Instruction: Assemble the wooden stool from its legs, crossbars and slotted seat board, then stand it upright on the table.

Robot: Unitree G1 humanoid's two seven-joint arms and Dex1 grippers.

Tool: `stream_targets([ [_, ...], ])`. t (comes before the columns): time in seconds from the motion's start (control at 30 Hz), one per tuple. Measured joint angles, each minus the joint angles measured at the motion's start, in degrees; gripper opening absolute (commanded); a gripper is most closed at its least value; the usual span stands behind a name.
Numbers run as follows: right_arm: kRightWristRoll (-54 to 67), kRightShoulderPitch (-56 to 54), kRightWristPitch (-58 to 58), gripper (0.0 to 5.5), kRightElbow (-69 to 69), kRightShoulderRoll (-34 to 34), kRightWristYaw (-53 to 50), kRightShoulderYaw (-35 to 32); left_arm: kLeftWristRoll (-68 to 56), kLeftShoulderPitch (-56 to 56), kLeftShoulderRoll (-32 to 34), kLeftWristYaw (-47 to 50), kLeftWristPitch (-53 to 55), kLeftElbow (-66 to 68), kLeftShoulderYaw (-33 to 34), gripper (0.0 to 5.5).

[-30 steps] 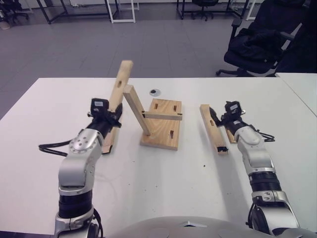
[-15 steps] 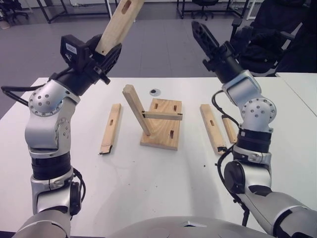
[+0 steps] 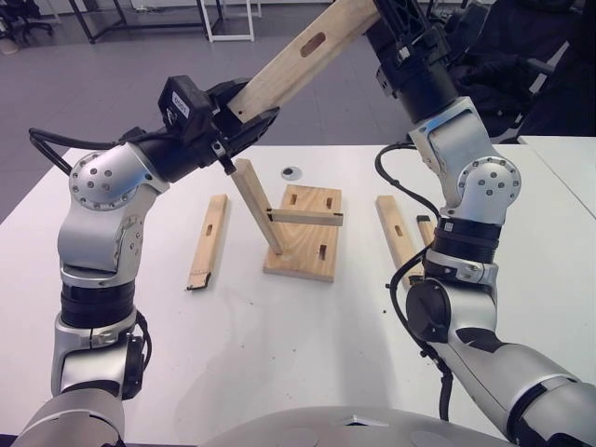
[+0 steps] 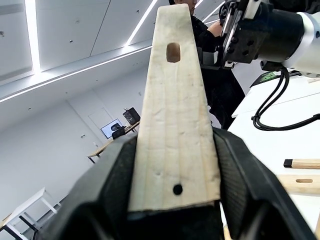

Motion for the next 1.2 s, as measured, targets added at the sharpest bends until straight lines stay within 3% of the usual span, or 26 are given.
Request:
stream_targets([
  [0.33, -0.3, 2.0, 0.3, 1.1, -2.0, -1.2, -0.9, 1.4, 2.8, 0.1, 0.9, -2.0, -4.0, 0.7, -1.7, 2.06],
  [0.4, -0.3, 2.1, 0.1, 1.08, -2.3, -1.1, -1.4, 1.6, 3.4, 0.1, 0.9, -1.9, -4.0, 1.1, -2.0, 2.06],
  [0.43, -0.3, 2.4, -0.1, 1.08, -2.5, -1.1, -1.8, 1.7, 3.6, 0.1, 0.9, -1.8, -4.1, 1.3, -2.2, 2.43],
  [0.63, -3.3, 5.5, -7.1, 1.0, -3.4, -1.3, -4.8, -1.5, 5.6, -2.0, 0.7, 2.2, -4.4, 2.8, -1.0, 3.44],
  [0.8, -13.1, 11.9, -12.4, 1.0, -3.2, -2.8, -9.2, -2.2, 4.0, -5.4, -1.5, 11.6, -2.9, 3.9, 5.9, 4.21],
  [0.9, -17.4, 17.5, -13.7, 1.0, -3.8, -3.1, -11.4, -2.1, 5.8, -0.7, -1.5, 16.7, -1.4, 5.2, 9.2, 4.24],
  [1.03, -19.1, 24.7, -13.6, 1.0, -4.6, -2.8, -13.1, -2.2, 9.3, 12.4, -3.3, 16.9, -1.8, 8.9, 5.0, 4.24],
  [1.2, -22.6, 28.6, -14.0, 1.0, -4.6, -3.2, -13.6, -2.3, 17.6, 17.6, -5.3, 16.1, -12.0, 22.9, -3.6, 4.24],
])
